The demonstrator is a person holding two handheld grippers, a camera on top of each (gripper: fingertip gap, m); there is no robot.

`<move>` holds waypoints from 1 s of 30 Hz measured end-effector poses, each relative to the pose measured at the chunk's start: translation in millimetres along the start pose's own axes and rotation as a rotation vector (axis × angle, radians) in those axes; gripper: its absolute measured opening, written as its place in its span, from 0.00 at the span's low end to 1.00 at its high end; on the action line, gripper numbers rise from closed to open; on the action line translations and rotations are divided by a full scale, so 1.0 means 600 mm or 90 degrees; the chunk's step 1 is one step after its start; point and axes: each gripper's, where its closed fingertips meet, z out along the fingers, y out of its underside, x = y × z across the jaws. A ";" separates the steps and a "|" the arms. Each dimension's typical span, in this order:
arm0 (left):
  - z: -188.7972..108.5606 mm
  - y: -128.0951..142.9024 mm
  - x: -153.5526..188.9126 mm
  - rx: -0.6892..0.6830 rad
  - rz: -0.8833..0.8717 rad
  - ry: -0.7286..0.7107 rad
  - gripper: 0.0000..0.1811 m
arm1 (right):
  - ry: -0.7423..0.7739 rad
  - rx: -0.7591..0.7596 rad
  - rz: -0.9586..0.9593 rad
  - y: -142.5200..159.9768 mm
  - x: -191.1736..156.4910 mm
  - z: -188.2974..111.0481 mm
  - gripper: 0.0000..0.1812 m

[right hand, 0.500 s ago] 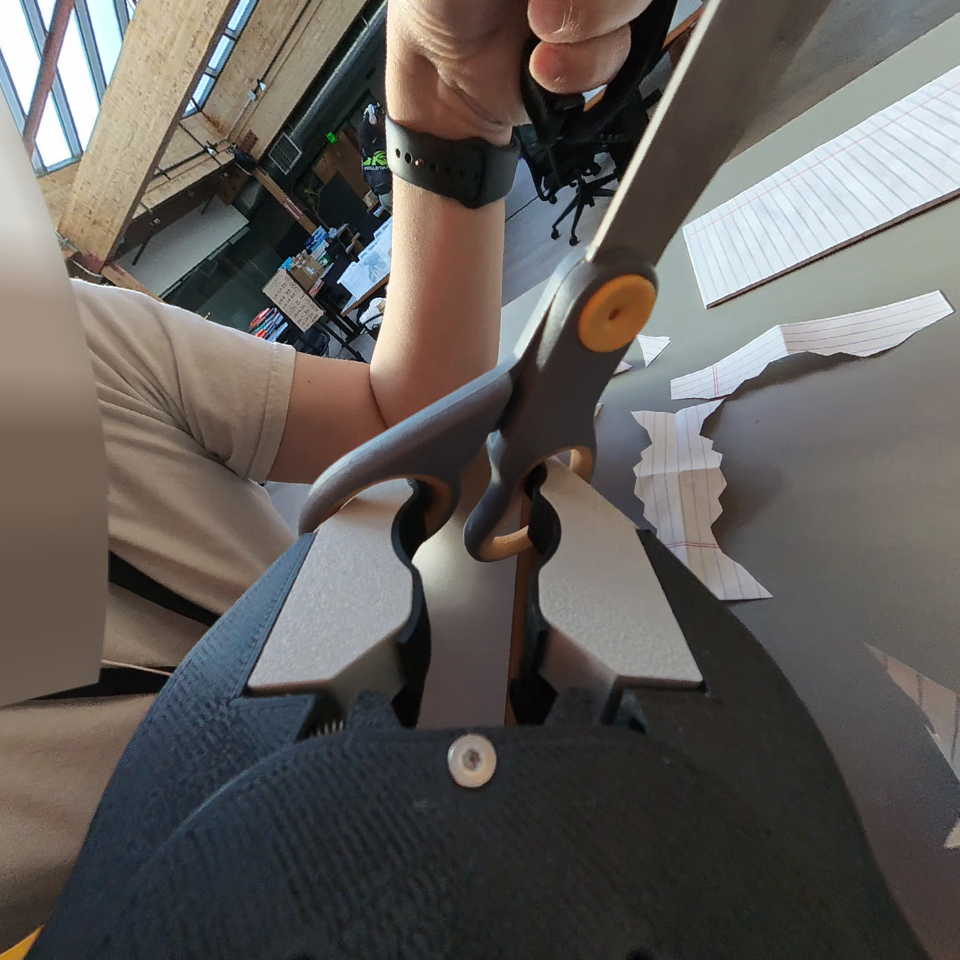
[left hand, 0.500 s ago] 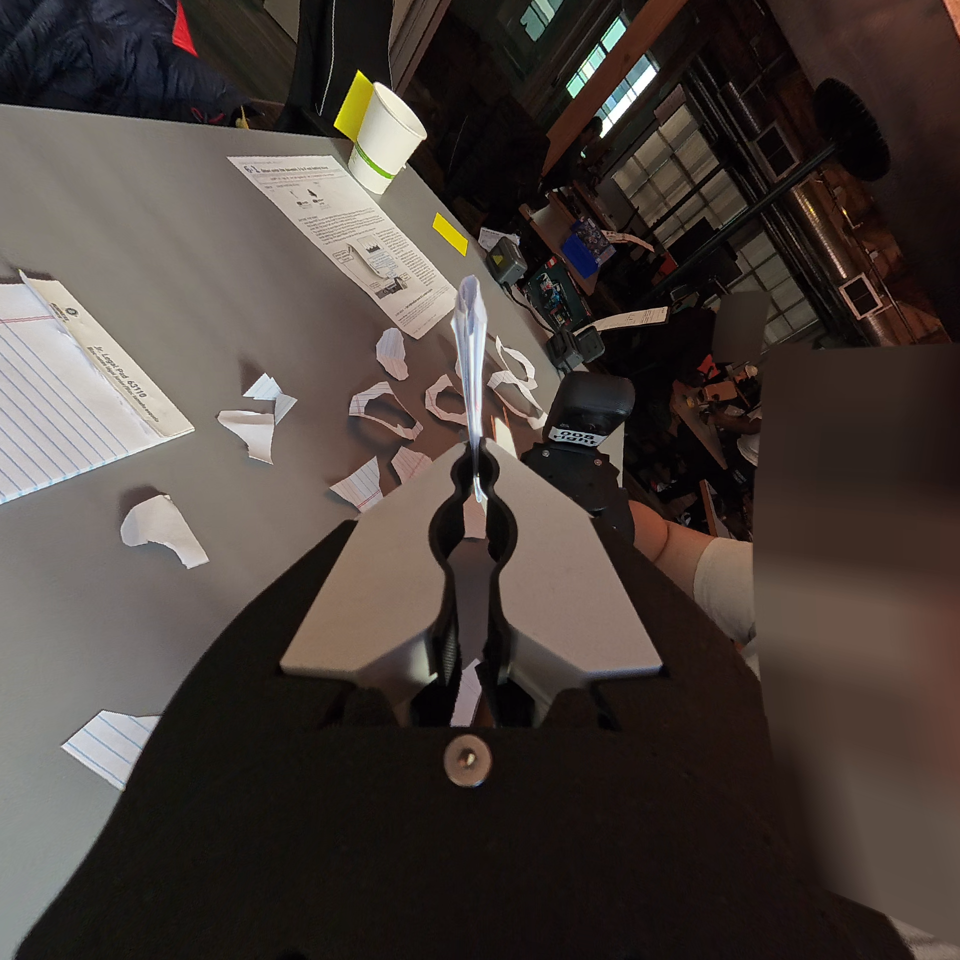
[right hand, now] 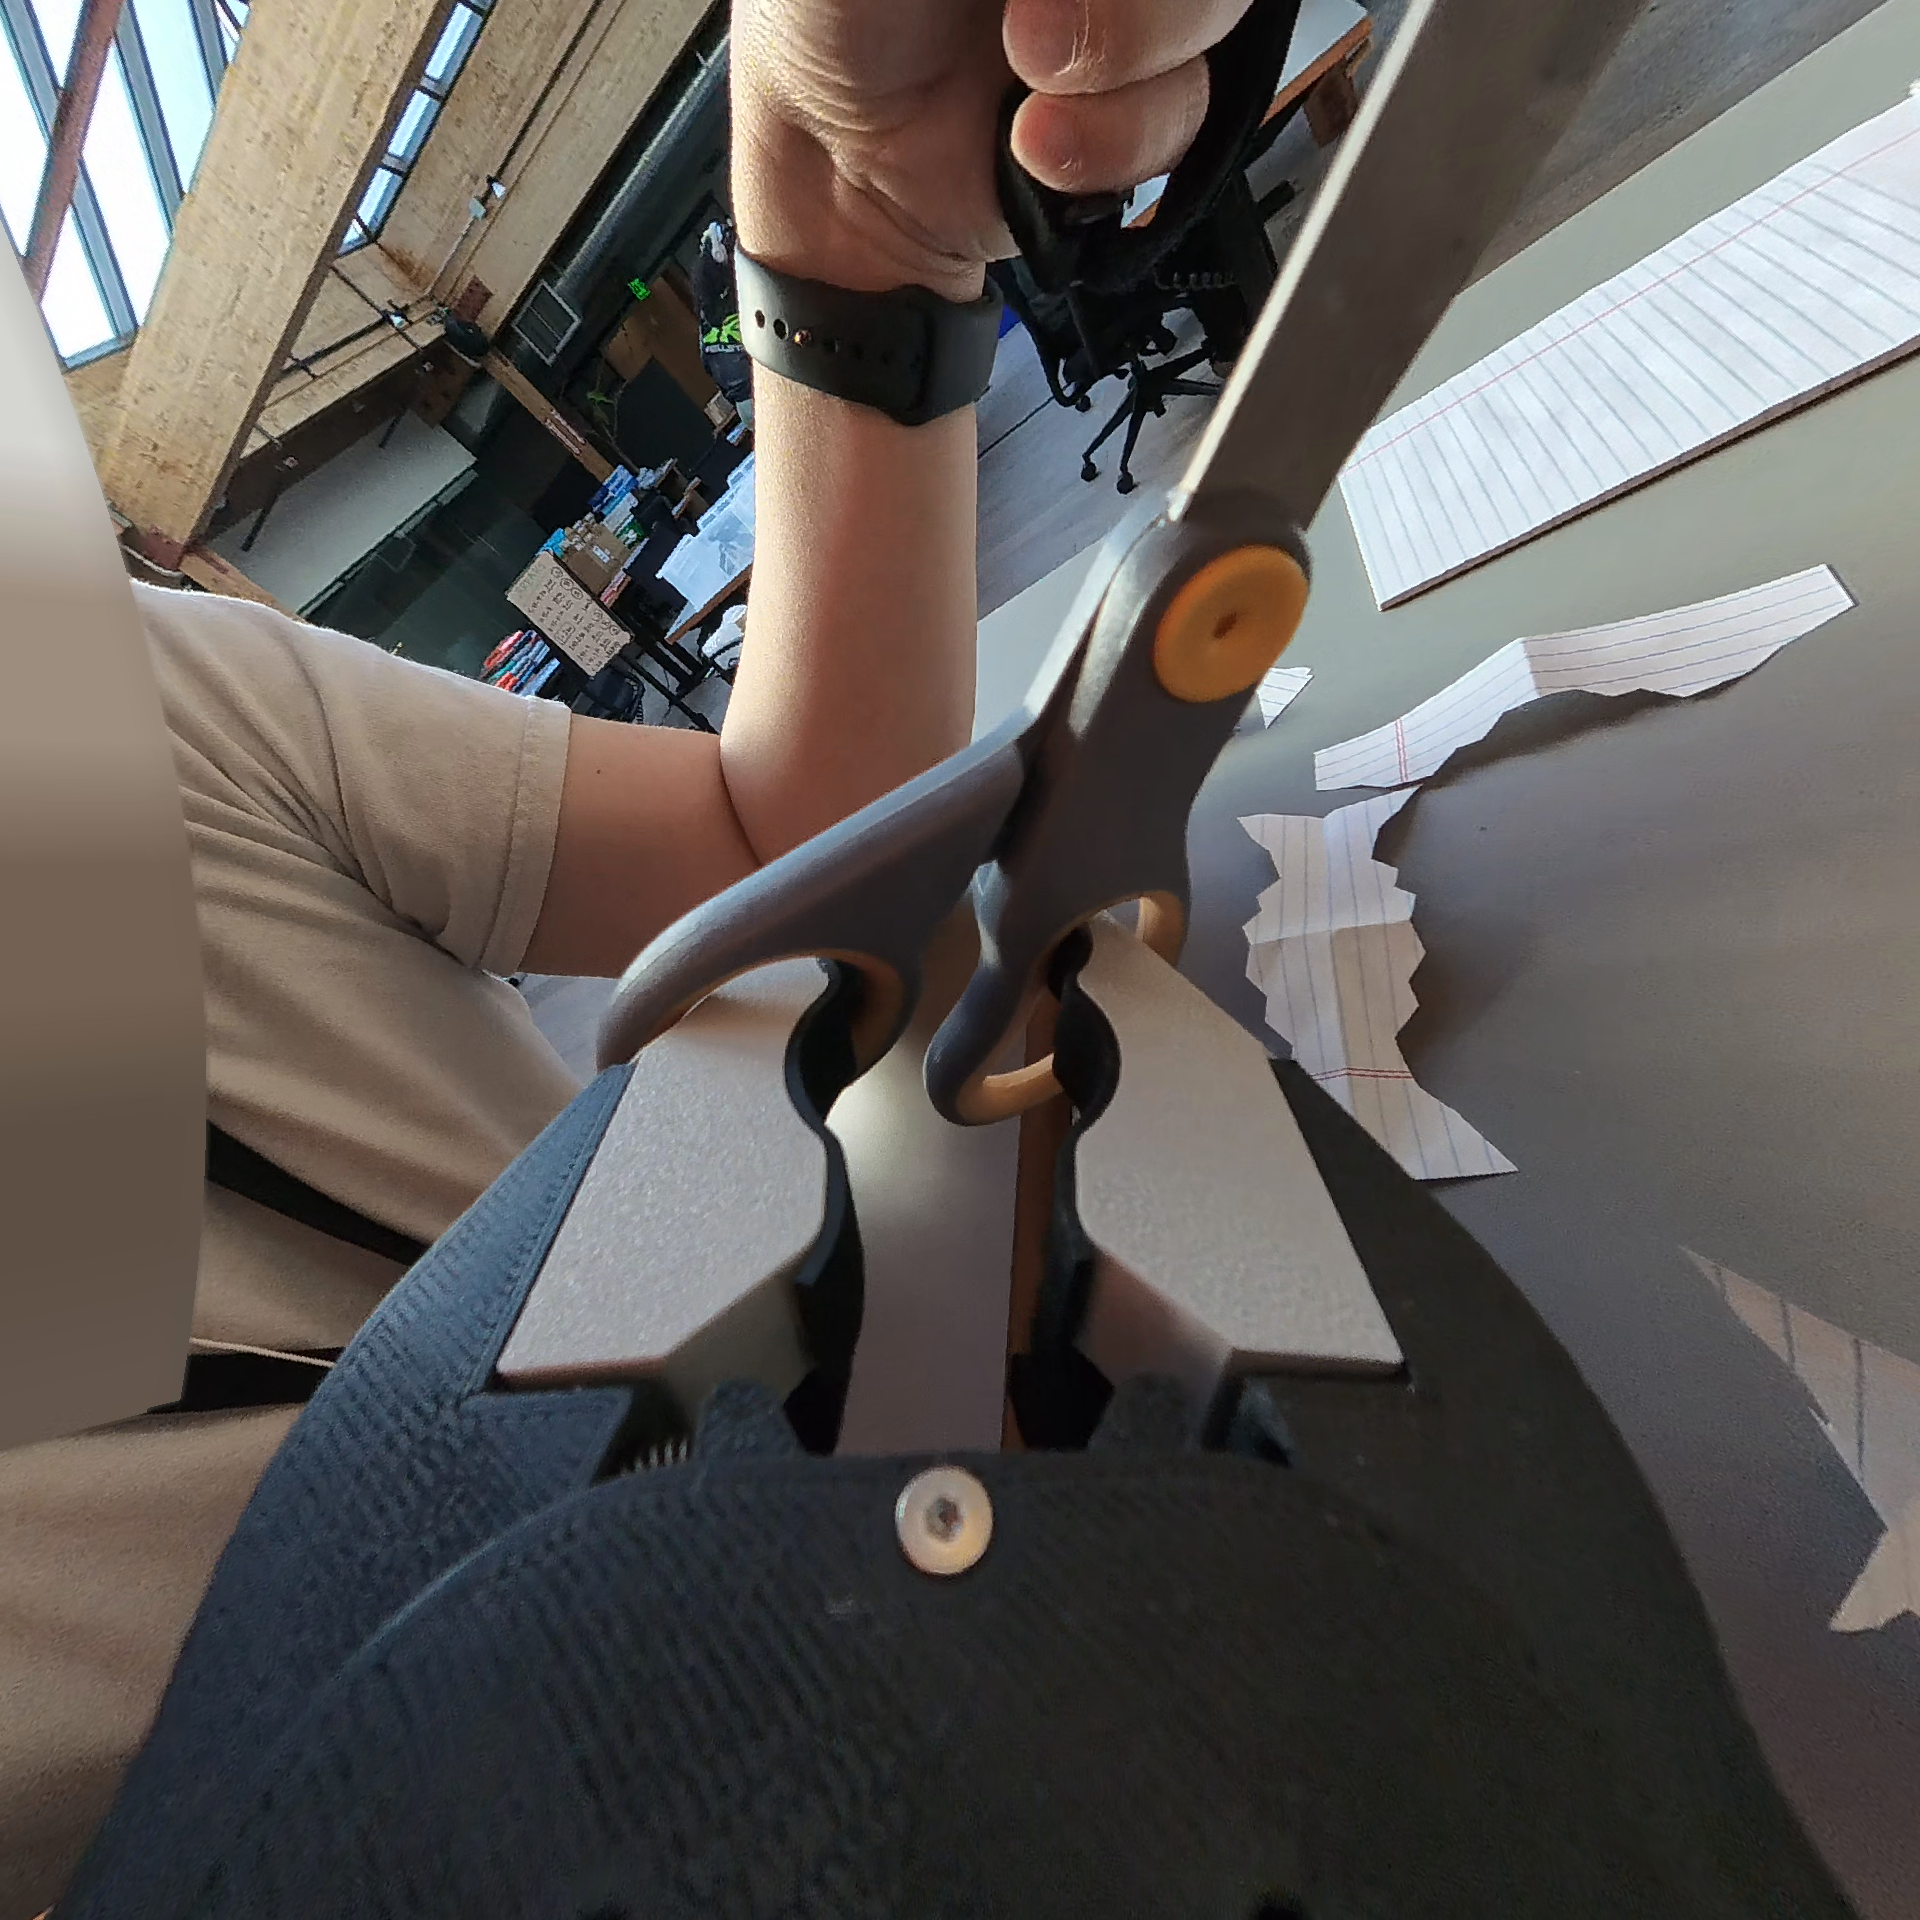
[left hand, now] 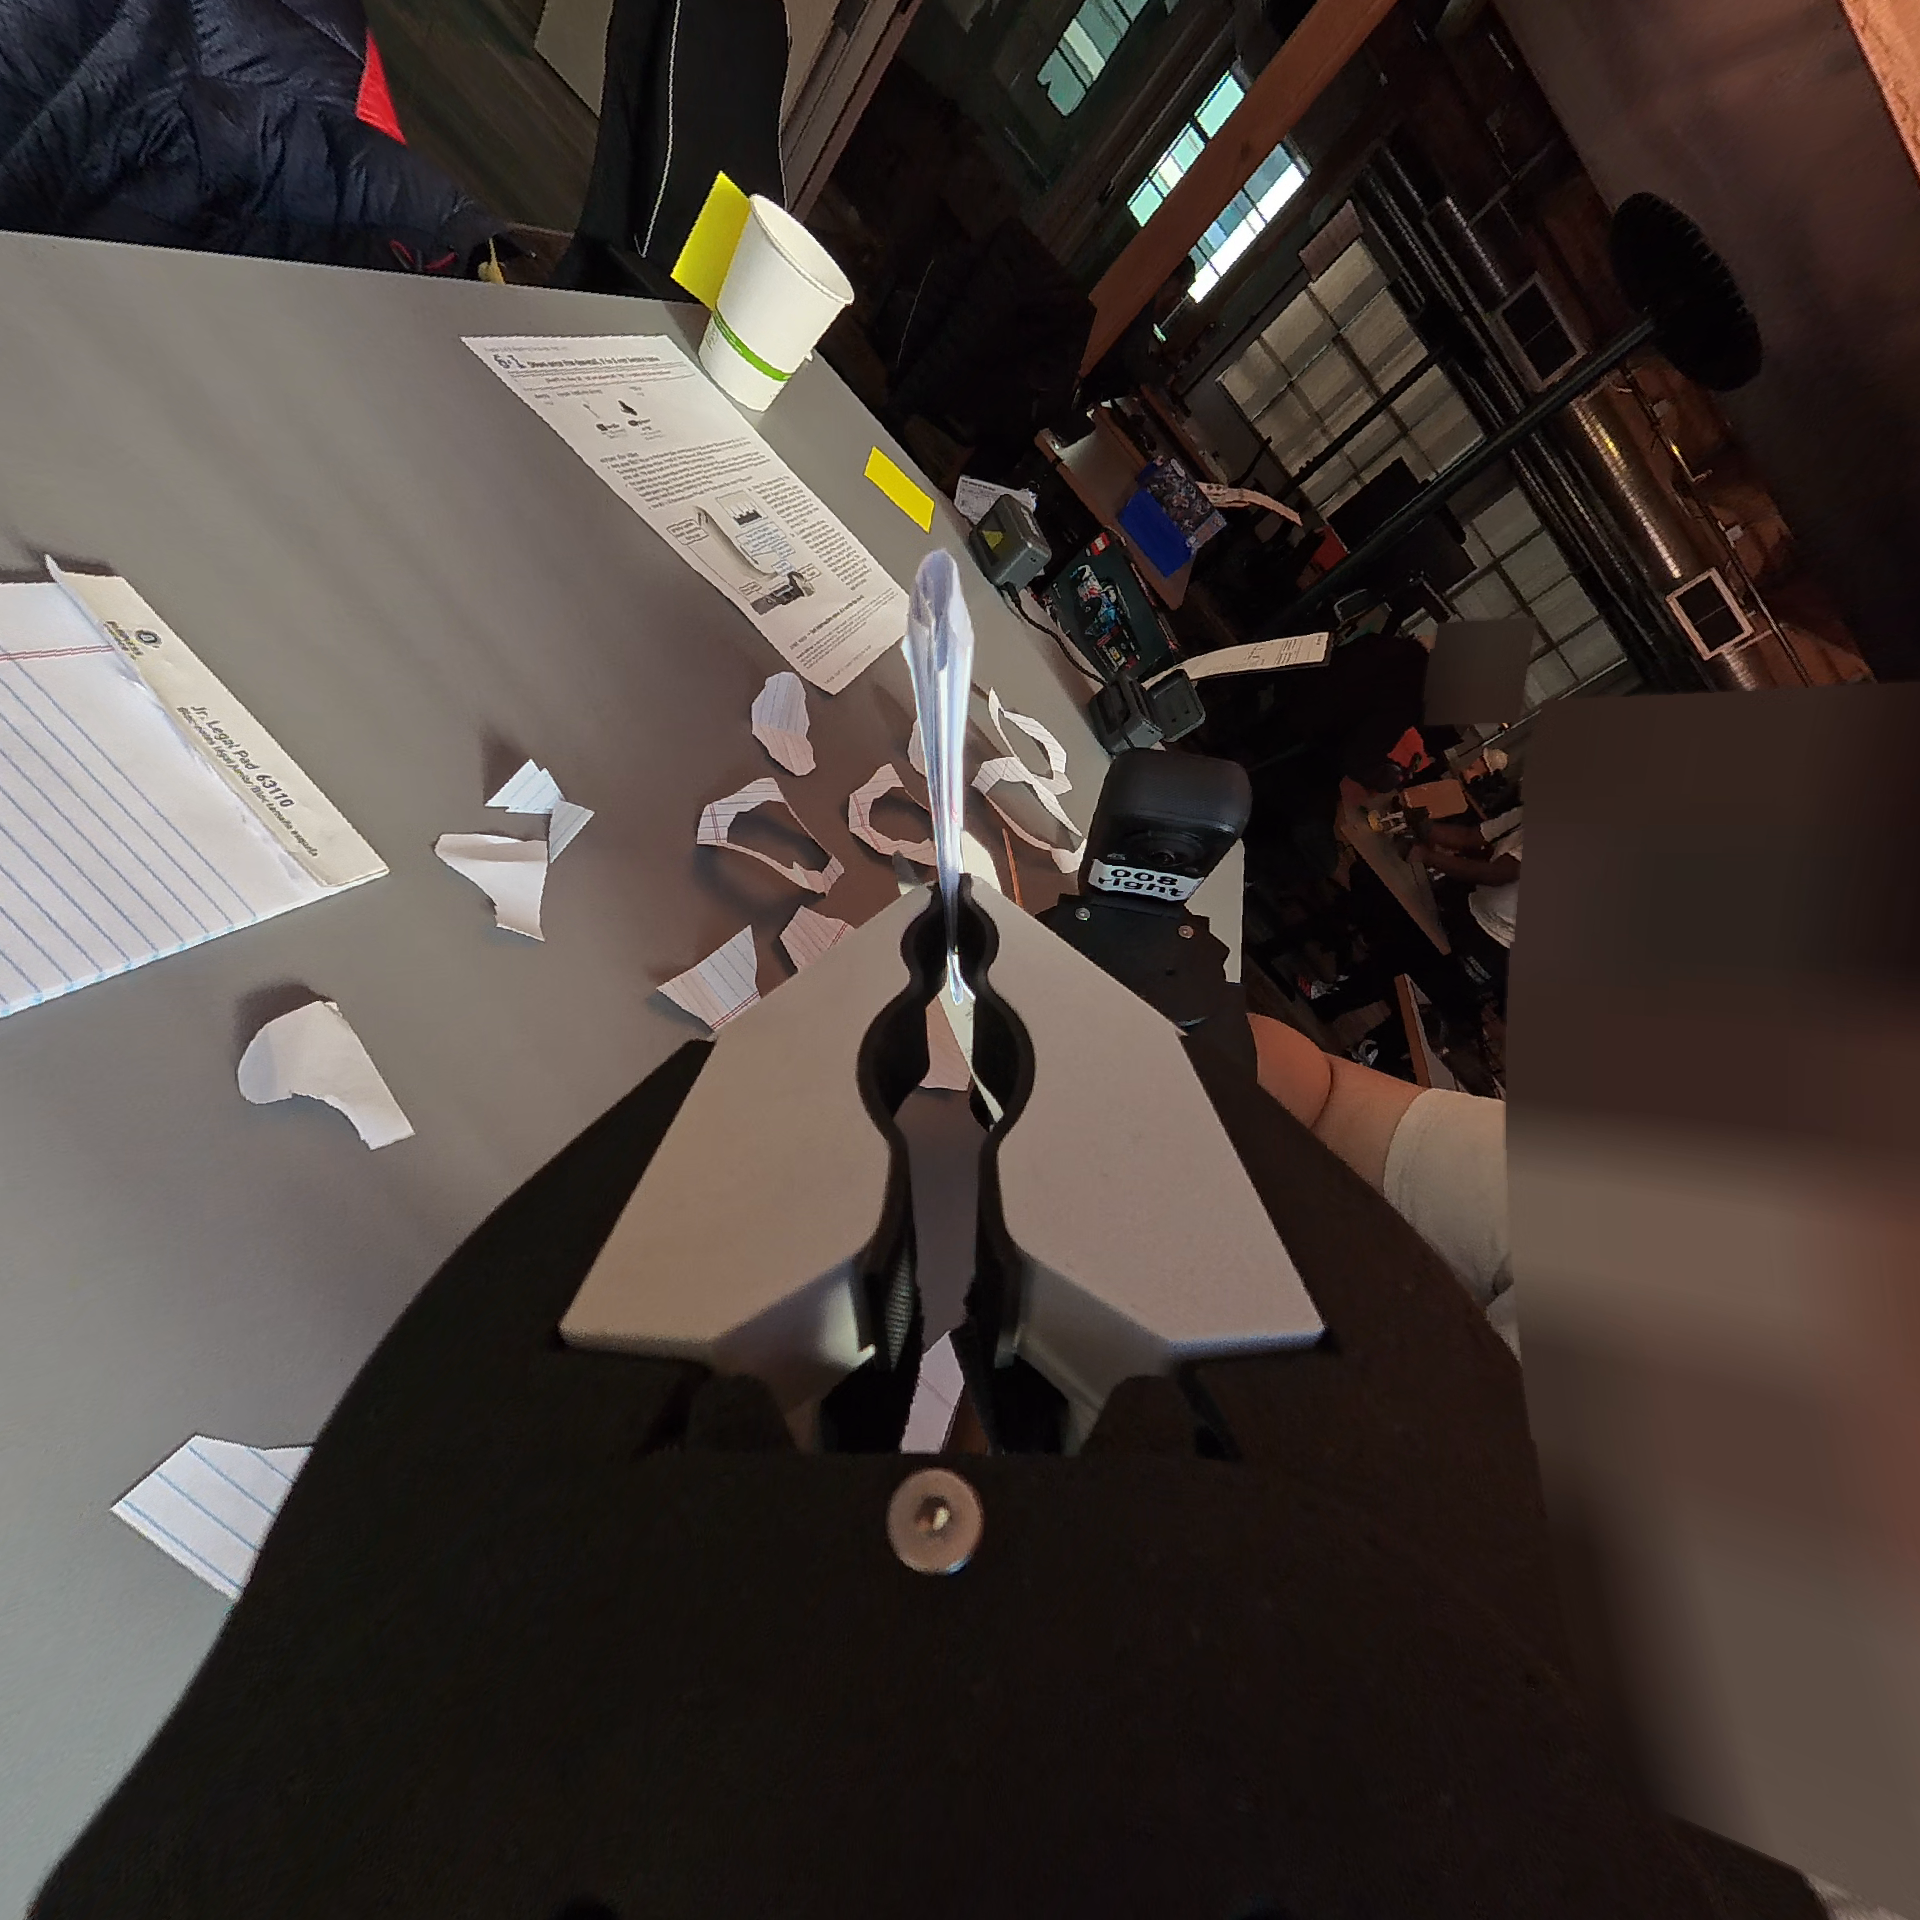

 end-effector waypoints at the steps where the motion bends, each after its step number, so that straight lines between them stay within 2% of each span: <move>1: 0.000 0.000 0.000 -0.001 0.000 0.000 0.00 | 0.003 -0.002 -0.001 0.001 0.000 0.000 0.18; 8: -0.004 -0.002 -0.004 0.005 0.002 -0.014 0.00 | 0.013 0.007 -0.002 -0.003 0.005 -0.003 0.15; 17: -0.004 -0.009 0.002 0.020 0.006 -0.004 0.00 | -0.021 0.039 0.004 -0.015 -0.009 -0.002 0.15; 30: -0.008 -0.014 0.002 0.032 0.007 -0.009 0.00 | 0.011 0.054 -0.005 -0.015 0.010 -0.009 0.13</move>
